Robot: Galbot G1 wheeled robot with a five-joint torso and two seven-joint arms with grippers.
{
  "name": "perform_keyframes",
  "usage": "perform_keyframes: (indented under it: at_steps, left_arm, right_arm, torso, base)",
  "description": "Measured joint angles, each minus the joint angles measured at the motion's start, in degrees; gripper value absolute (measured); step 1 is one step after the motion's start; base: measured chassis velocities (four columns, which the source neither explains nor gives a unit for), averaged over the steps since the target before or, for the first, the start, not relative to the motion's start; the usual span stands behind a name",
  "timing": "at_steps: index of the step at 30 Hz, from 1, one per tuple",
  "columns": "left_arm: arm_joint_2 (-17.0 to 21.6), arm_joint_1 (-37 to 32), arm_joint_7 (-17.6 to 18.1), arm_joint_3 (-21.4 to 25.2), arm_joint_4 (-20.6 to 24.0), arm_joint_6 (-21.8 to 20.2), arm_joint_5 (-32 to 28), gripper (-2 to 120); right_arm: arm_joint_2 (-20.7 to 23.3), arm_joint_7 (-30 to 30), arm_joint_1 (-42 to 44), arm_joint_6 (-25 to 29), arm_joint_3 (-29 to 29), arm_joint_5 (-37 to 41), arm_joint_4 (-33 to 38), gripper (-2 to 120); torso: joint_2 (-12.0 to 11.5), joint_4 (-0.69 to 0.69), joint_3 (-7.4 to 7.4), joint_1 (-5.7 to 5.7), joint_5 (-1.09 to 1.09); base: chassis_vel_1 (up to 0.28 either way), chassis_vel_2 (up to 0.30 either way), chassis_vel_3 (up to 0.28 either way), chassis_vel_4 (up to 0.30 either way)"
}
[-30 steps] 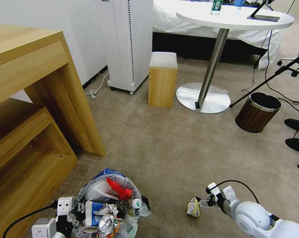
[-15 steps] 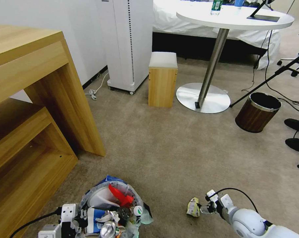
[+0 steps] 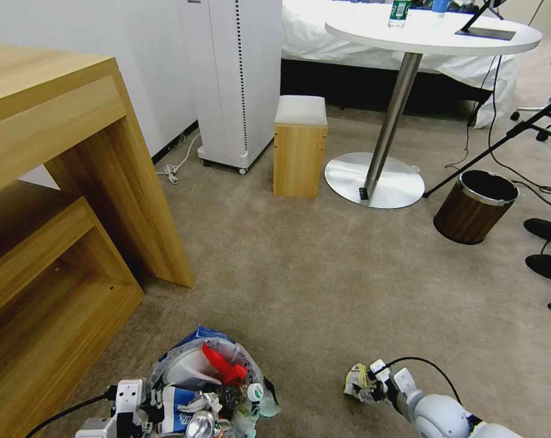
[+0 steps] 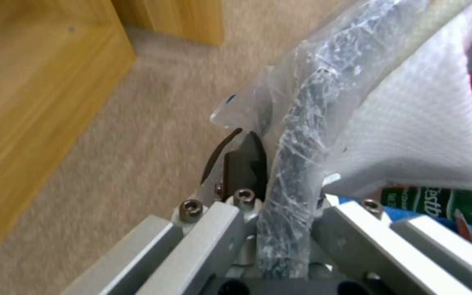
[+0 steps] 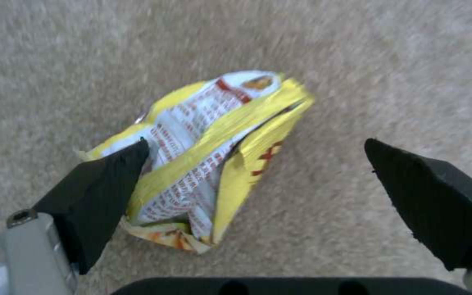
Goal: Pick up the trash bin and place the garbage on the floor into it.
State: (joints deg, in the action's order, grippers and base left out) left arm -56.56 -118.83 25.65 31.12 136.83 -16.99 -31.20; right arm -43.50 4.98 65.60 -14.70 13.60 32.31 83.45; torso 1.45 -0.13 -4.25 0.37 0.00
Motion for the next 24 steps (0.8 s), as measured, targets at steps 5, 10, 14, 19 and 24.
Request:
perform_keyframes:
  at_steps: [5, 10, 14, 19, 24]
  left_arm:
    - [-1.7, -1.1, -0.6, -0.9, -0.6, 0.2, 2.4, 0]
    - [-2.0, -1.4, -0.5, -1.0, -0.7, 0.6, 3.4, 0]
    - [-2.6, -1.3, -0.7, -1.9, -1.1, 0.8, 4.8, 0]
    - [-3.3, -1.1, -1.2, -3.1, -1.7, 1.1, 5.9, 0]
    - [-1.7, -0.8, -0.9, -2.4, -1.8, 1.6, 4.4, 0]
  right_arm:
    - [-1.5, -0.6, -1.7, 1.3, 2.2, -0.4, -2.5, 100]
    - [-1.6, -0.9, -2.7, 1.4, 3.1, 0.6, -2.6, 95]
    - [-1.4, -0.9, -3.3, 1.6, 3.5, 1.9, -1.8, 80]
    - [-1.4, -0.4, -3.6, 2.0, 3.6, 3.0, -1.4, 60]
    - [-1.2, -0.2, -4.0, 2.7, 4.1, 4.1, -0.4, 35]
  torso:
    - [0.0, 0.01, 0.00, 0.00, -0.01]
    - [0.0, 0.00, 0.00, 0.00, 0.02]
    - [0.0, 0.01, 0.00, 0.00, 0.01]
    - [0.0, 0.01, 0.00, 0.00, 0.00]
    - [0.0, 0.00, 0.00, 0.00, 0.00]
  base:
    - [0.000, 0.000, 0.000, 0.000]
    - [0.000, 0.000, 0.000, 0.000]
    - [0.000, 0.000, 0.000, 0.000]
    - [0.000, 0.000, 0.000, 0.000]
    - [0.000, 0.000, 0.000, 0.000]
